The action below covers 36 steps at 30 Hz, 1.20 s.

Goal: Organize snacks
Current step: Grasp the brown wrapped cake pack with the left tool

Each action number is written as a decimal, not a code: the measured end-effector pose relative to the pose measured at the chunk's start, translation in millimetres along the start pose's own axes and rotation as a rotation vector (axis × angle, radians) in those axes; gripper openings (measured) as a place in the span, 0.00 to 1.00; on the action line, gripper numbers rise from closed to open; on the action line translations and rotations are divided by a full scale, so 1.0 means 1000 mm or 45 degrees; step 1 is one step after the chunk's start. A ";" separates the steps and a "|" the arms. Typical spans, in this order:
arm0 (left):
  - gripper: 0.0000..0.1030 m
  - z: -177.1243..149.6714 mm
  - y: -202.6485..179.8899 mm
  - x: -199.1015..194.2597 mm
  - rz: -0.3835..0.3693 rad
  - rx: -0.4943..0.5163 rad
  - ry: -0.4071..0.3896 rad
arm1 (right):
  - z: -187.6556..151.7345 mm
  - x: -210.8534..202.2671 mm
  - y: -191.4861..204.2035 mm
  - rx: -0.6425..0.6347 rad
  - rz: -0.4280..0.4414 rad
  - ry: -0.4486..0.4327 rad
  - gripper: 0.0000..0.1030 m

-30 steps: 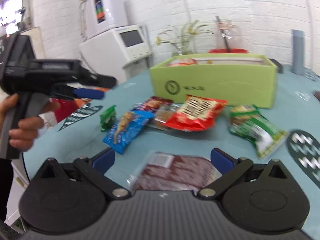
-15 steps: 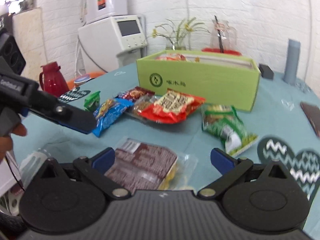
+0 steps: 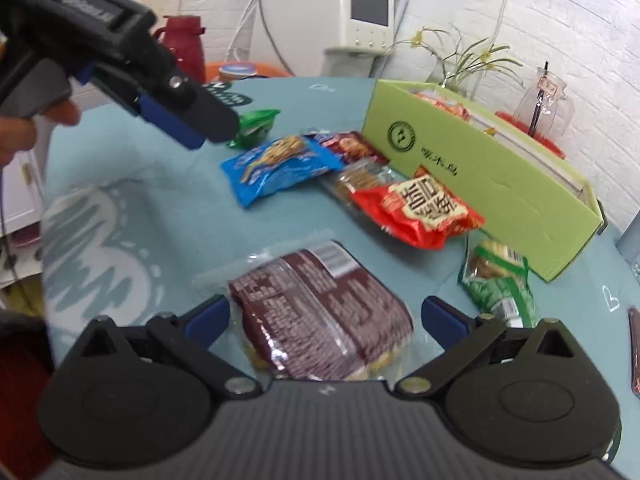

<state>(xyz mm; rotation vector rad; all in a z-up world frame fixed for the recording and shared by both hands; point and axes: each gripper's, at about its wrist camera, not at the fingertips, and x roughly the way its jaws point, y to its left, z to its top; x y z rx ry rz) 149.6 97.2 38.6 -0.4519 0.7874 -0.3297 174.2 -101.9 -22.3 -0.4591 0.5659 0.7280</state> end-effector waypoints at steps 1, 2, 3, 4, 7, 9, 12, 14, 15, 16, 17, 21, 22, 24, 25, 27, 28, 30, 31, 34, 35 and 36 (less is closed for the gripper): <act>0.67 0.001 -0.001 0.002 -0.009 0.003 0.000 | 0.004 0.009 -0.002 0.037 0.005 -0.004 0.98; 0.67 0.001 -0.002 0.003 -0.017 0.003 -0.004 | 0.009 0.021 -0.007 0.096 0.014 0.006 0.98; 0.68 0.002 -0.002 0.003 -0.029 0.001 -0.008 | 0.012 0.031 -0.012 0.157 0.020 0.025 0.98; 0.69 0.002 -0.003 0.003 -0.043 -0.005 -0.008 | 0.014 0.038 -0.015 0.204 0.026 0.041 0.98; 0.70 0.001 -0.008 0.009 -0.106 -0.011 0.029 | 0.015 0.034 -0.022 0.299 0.056 0.003 0.98; 0.70 -0.002 -0.012 0.017 -0.134 -0.002 0.063 | 0.010 0.023 -0.024 0.328 0.067 -0.017 0.98; 0.70 -0.005 -0.013 0.037 -0.159 -0.028 0.119 | -0.003 0.018 -0.025 0.367 0.009 0.006 0.98; 0.70 -0.006 -0.013 0.050 -0.160 -0.041 0.158 | -0.010 0.020 -0.026 0.420 0.023 0.015 0.98; 0.70 -0.007 -0.015 0.055 -0.155 -0.046 0.174 | -0.012 0.019 -0.023 0.421 0.005 0.007 0.98; 0.70 -0.007 -0.016 0.059 -0.158 -0.045 0.186 | -0.012 0.017 -0.020 0.425 0.004 0.007 0.98; 0.70 -0.008 -0.018 0.061 -0.163 -0.046 0.193 | -0.014 0.015 -0.017 0.435 0.021 0.001 0.98; 0.71 -0.010 -0.023 0.062 -0.152 -0.026 0.182 | -0.018 0.004 -0.003 0.457 0.083 -0.024 0.98; 0.71 -0.009 -0.023 0.063 -0.134 -0.019 0.178 | -0.018 0.003 -0.002 0.445 0.062 -0.025 0.98; 0.71 -0.008 -0.023 0.063 -0.096 -0.013 0.168 | -0.017 0.004 -0.005 0.469 0.032 -0.027 0.98; 0.71 -0.007 -0.022 0.062 -0.062 -0.013 0.160 | -0.017 0.004 -0.008 0.499 0.022 -0.030 0.98; 0.72 -0.006 -0.021 0.062 -0.013 -0.002 0.151 | -0.017 0.004 -0.012 0.530 0.021 -0.050 0.98; 0.72 -0.005 -0.021 0.064 -0.002 0.002 0.152 | -0.018 0.006 -0.012 0.536 0.029 -0.054 0.98; 0.72 -0.004 -0.022 0.070 -0.003 0.015 0.157 | -0.017 0.011 -0.008 0.512 0.022 -0.051 0.99; 0.72 -0.003 -0.023 0.075 0.010 0.013 0.168 | -0.015 0.013 -0.006 0.483 0.003 -0.040 0.99; 0.73 -0.003 -0.031 0.085 0.053 0.058 0.160 | -0.011 0.017 -0.001 0.427 -0.031 -0.013 0.99; 0.73 -0.003 -0.033 0.086 0.063 0.075 0.160 | -0.011 0.017 -0.001 0.427 -0.034 -0.010 0.99; 0.74 -0.004 -0.035 0.088 0.065 0.084 0.162 | -0.012 0.017 -0.001 0.427 -0.038 -0.008 0.99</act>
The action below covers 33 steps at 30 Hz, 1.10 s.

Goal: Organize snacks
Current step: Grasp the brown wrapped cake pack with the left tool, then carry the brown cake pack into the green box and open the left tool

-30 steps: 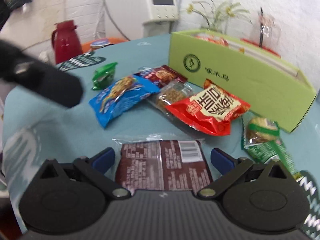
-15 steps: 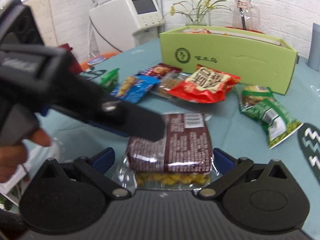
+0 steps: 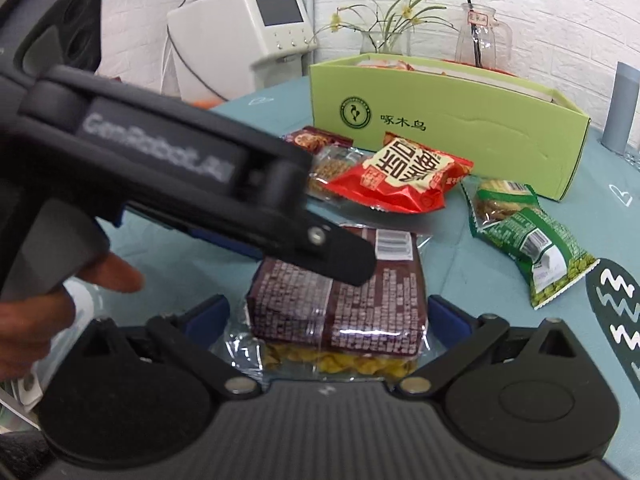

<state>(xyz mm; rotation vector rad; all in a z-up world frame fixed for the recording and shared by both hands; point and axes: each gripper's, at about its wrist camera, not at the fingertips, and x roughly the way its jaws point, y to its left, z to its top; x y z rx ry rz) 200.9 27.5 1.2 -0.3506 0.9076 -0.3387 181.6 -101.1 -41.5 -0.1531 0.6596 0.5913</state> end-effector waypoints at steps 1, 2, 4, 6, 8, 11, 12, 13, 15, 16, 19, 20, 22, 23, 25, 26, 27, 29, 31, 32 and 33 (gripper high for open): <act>0.74 0.000 -0.001 0.001 -0.001 0.007 -0.001 | -0.001 0.000 0.000 -0.005 -0.004 0.002 0.99; 0.75 -0.002 -0.002 0.000 0.002 0.014 -0.004 | -0.001 0.000 0.000 -0.009 -0.008 0.004 0.99; 0.75 -0.003 -0.002 0.000 0.002 0.025 -0.008 | -0.001 -0.001 0.000 -0.005 -0.018 0.005 0.99; 0.75 -0.003 -0.001 0.000 0.001 0.028 -0.009 | 0.001 0.000 0.001 -0.006 -0.030 0.012 0.99; 0.74 -0.003 -0.002 0.000 -0.001 0.031 -0.012 | 0.000 0.001 0.002 -0.018 -0.034 0.007 0.99; 0.52 -0.005 -0.004 0.000 0.019 0.072 -0.022 | -0.002 -0.002 -0.001 -0.009 -0.016 -0.023 0.97; 0.43 -0.005 -0.005 0.000 0.009 0.092 -0.014 | -0.003 -0.004 0.000 -0.015 -0.024 -0.032 0.94; 0.41 -0.005 -0.004 0.000 -0.003 0.085 -0.015 | -0.004 -0.007 0.002 -0.030 -0.042 -0.043 0.89; 0.39 -0.003 -0.003 -0.003 -0.042 0.060 -0.008 | -0.004 -0.013 0.003 -0.044 -0.051 -0.047 0.85; 0.39 -0.001 -0.002 -0.005 -0.067 0.040 -0.010 | -0.003 -0.017 0.003 -0.055 -0.063 -0.057 0.85; 0.35 0.011 -0.009 -0.017 -0.128 0.018 -0.049 | 0.004 -0.033 0.001 -0.051 -0.089 -0.119 0.85; 0.35 0.018 -0.013 -0.022 -0.142 0.023 -0.070 | 0.008 -0.038 0.000 -0.048 -0.097 -0.150 0.85; 0.37 0.037 -0.024 -0.028 -0.166 0.060 -0.124 | 0.021 -0.044 -0.009 -0.045 -0.112 -0.216 0.85; 0.38 0.049 -0.029 -0.028 -0.169 0.084 -0.140 | 0.029 -0.045 -0.016 -0.047 -0.121 -0.244 0.85; 0.38 0.077 -0.040 -0.023 -0.167 0.125 -0.179 | 0.049 -0.041 -0.030 -0.069 -0.149 -0.290 0.85; 0.38 0.092 -0.046 -0.019 -0.159 0.156 -0.202 | 0.060 -0.038 -0.038 -0.083 -0.170 -0.316 0.85; 0.39 0.110 -0.052 -0.014 -0.145 0.178 -0.221 | 0.072 -0.033 -0.046 -0.092 -0.184 -0.332 0.85; 0.43 0.143 -0.061 -0.001 -0.129 0.223 -0.254 | 0.099 -0.020 -0.068 -0.088 -0.207 -0.368 0.85; 0.44 0.177 -0.067 0.017 -0.083 0.239 -0.280 | 0.126 -0.003 -0.089 -0.070 -0.214 -0.382 0.86; 0.45 0.192 -0.069 0.027 -0.062 0.242 -0.281 | 0.138 0.007 -0.100 -0.053 -0.211 -0.382 0.86; 0.46 0.207 -0.068 0.038 -0.043 0.244 -0.279 | 0.148 0.018 -0.112 -0.036 -0.204 -0.375 0.86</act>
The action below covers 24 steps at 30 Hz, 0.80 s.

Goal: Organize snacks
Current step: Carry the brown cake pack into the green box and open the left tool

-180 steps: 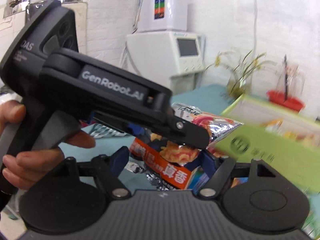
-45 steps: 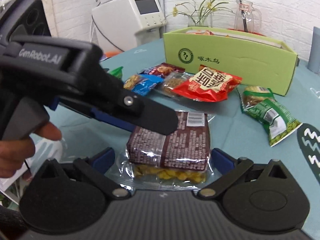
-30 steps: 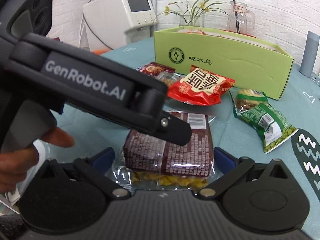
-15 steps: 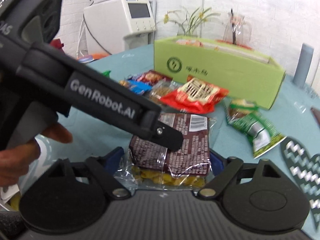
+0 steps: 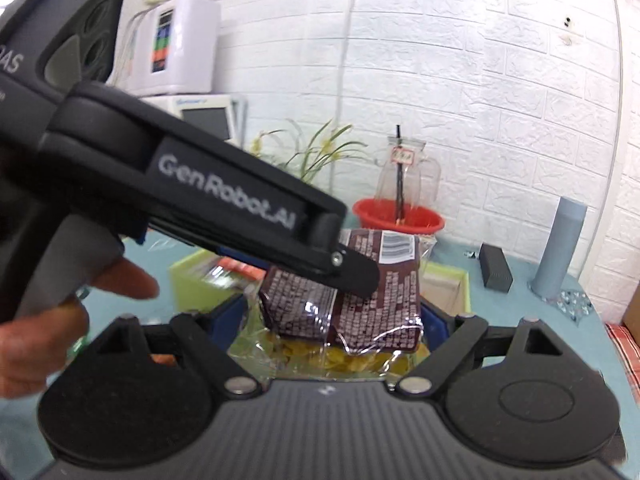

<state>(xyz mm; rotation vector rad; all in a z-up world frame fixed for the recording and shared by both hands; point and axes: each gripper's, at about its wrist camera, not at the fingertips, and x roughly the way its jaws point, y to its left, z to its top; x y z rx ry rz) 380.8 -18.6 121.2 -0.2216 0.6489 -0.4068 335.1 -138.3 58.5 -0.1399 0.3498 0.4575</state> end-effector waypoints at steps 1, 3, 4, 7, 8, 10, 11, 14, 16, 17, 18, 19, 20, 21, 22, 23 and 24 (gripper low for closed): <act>0.46 0.009 0.004 0.012 0.009 -0.008 0.009 | 0.005 0.014 -0.008 0.013 0.002 0.009 0.86; 0.45 0.024 0.015 0.042 0.017 -0.022 0.040 | 0.009 0.042 -0.024 0.047 0.002 0.034 0.86; 0.45 0.027 0.021 0.056 0.022 -0.041 0.067 | 0.008 0.055 -0.032 0.066 0.008 0.059 0.86; 0.43 0.027 0.039 0.090 0.026 -0.096 0.162 | 0.003 0.085 -0.048 0.107 0.032 0.143 0.89; 0.43 0.025 0.045 0.096 0.025 -0.116 0.182 | 0.002 0.091 -0.054 0.113 0.048 0.185 0.89; 0.49 0.021 0.056 0.092 0.033 -0.152 0.148 | 0.001 0.091 -0.055 0.093 0.074 0.187 0.91; 0.55 0.021 0.059 0.086 0.031 -0.162 0.112 | 0.004 0.089 -0.056 0.080 0.067 0.173 0.91; 0.66 0.022 0.062 0.058 0.047 -0.159 0.015 | 0.013 0.074 -0.058 0.080 0.033 0.101 0.91; 0.68 0.020 0.057 0.035 0.062 -0.126 -0.027 | 0.017 0.059 -0.057 0.088 0.030 0.054 0.91; 0.71 0.017 0.055 0.024 0.065 -0.116 -0.041 | 0.018 0.051 -0.053 0.084 0.019 0.035 0.91; 0.75 0.013 0.052 0.011 0.065 -0.109 -0.058 | 0.021 0.043 -0.049 0.070 0.009 0.019 0.91; 0.76 0.008 0.050 -0.001 0.062 -0.104 -0.073 | 0.023 0.037 -0.044 0.052 0.006 0.005 0.91; 0.79 0.001 0.049 -0.013 0.060 -0.104 -0.085 | 0.024 0.030 -0.038 0.039 0.004 -0.008 0.91; 0.82 -0.006 0.047 -0.025 0.058 -0.107 -0.099 | 0.025 0.027 -0.036 0.032 0.010 -0.018 0.91; 0.84 -0.014 0.046 -0.035 0.058 -0.112 -0.110 | 0.024 0.022 -0.031 0.022 0.024 -0.022 0.91; 0.86 -0.022 0.046 -0.046 0.063 -0.116 -0.115 | 0.023 0.015 -0.024 0.008 0.037 -0.018 0.91; 0.87 -0.030 0.046 -0.054 0.073 -0.120 -0.115 | 0.020 0.009 -0.019 -0.005 0.042 -0.010 0.91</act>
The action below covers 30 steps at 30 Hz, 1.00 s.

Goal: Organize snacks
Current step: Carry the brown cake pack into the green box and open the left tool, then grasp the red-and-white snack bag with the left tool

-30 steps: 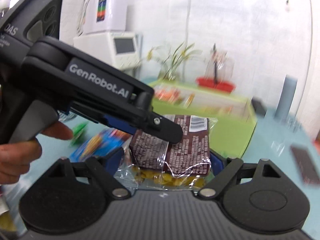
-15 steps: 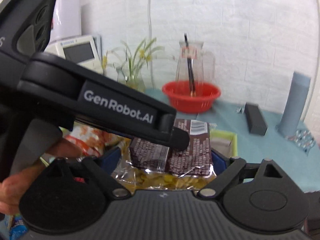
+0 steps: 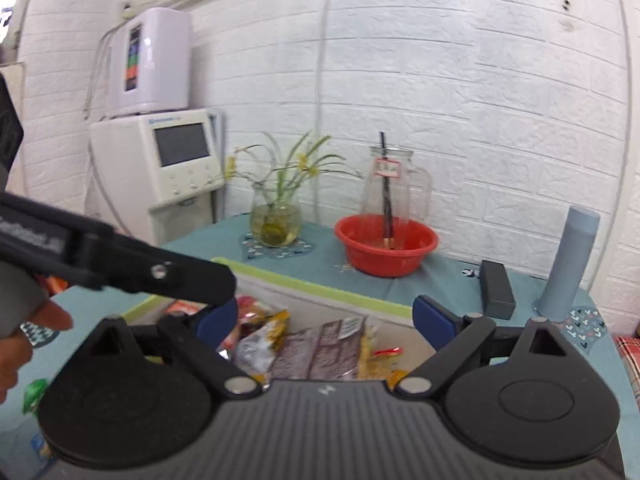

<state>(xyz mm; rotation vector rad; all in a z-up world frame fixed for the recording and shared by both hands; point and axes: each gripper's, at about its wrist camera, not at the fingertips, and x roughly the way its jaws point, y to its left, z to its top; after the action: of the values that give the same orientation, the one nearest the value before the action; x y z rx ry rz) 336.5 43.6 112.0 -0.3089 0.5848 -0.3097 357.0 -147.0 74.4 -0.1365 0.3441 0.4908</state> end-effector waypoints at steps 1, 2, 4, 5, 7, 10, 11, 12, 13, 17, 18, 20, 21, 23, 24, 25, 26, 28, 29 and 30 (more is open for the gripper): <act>0.88 -0.009 0.002 -0.009 0.017 -0.009 -0.001 | -0.005 -0.005 0.006 -0.017 0.007 0.018 0.91; 0.90 -0.017 0.004 -0.015 0.035 -0.021 0.000 | -0.009 -0.008 0.011 -0.042 0.016 0.047 0.91; 0.90 -0.034 0.008 -0.023 0.048 -0.065 0.012 | -0.023 -0.015 0.021 -0.081 0.002 0.106 0.91; 0.90 -0.043 0.010 -0.024 0.033 -0.094 0.027 | -0.030 -0.020 0.024 -0.077 -0.005 0.126 0.91; 0.90 -0.059 0.014 -0.018 -0.018 -0.154 0.082 | -0.049 -0.026 0.028 -0.022 0.035 0.164 0.91; 0.85 -0.080 0.017 -0.005 -0.029 -0.226 0.161 | -0.076 -0.026 0.034 0.099 0.146 0.207 0.91; 0.83 -0.086 0.017 -0.002 -0.027 -0.241 0.183 | -0.085 -0.027 0.036 0.139 0.176 0.195 0.91; 0.81 -0.091 0.018 0.001 -0.023 -0.256 0.199 | -0.093 -0.027 0.036 0.187 0.206 0.169 0.91; 0.80 -0.094 0.018 0.003 -0.018 -0.263 0.215 | -0.100 -0.025 0.035 0.241 0.237 0.163 0.91; 0.77 -0.091 0.007 0.010 0.002 -0.210 0.202 | -0.105 -0.019 0.038 0.286 0.298 0.207 0.91; 0.76 -0.089 0.005 0.013 -0.005 -0.194 0.198 | -0.107 -0.017 0.040 0.302 0.286 0.223 0.91; 0.71 -0.087 0.000 0.023 -0.015 -0.162 0.228 | -0.112 -0.012 0.046 0.297 0.314 0.245 0.91; 0.69 -0.087 -0.002 0.029 -0.030 -0.135 0.255 | -0.115 -0.009 0.052 0.266 0.319 0.267 0.91; 0.68 -0.086 -0.007 0.040 -0.057 -0.060 0.327 | -0.119 -0.006 0.067 0.142 0.264 0.272 0.91; 0.63 -0.086 -0.009 0.044 -0.047 -0.035 0.353 | -0.119 -0.003 0.071 0.118 0.258 0.293 0.91; 0.60 -0.086 -0.009 0.047 -0.038 -0.025 0.375 | -0.119 -0.004 0.072 0.110 0.251 0.286 0.91; 0.56 -0.086 -0.009 0.050 -0.038 -0.020 0.396 | -0.119 -0.004 0.072 0.113 0.253 0.284 0.91; 0.51 -0.088 -0.008 0.049 -0.057 -0.012 0.426 | -0.119 -0.006 0.072 0.115 0.277 0.285 0.91; 0.50 -0.090 -0.007 0.048 -0.072 -0.015 0.439 | -0.118 -0.006 0.073 0.106 0.289 0.288 0.91; 0.50 -0.093 -0.006 0.045 -0.089 -0.030 0.449 | -0.117 -0.007 0.075 0.086 0.303 0.292 0.91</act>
<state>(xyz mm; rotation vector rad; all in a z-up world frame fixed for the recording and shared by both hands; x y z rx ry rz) 317.2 3.7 18.7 -0.2997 0.9265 -0.4288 280.7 -109.1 -36.0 -0.0863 0.6048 0.7003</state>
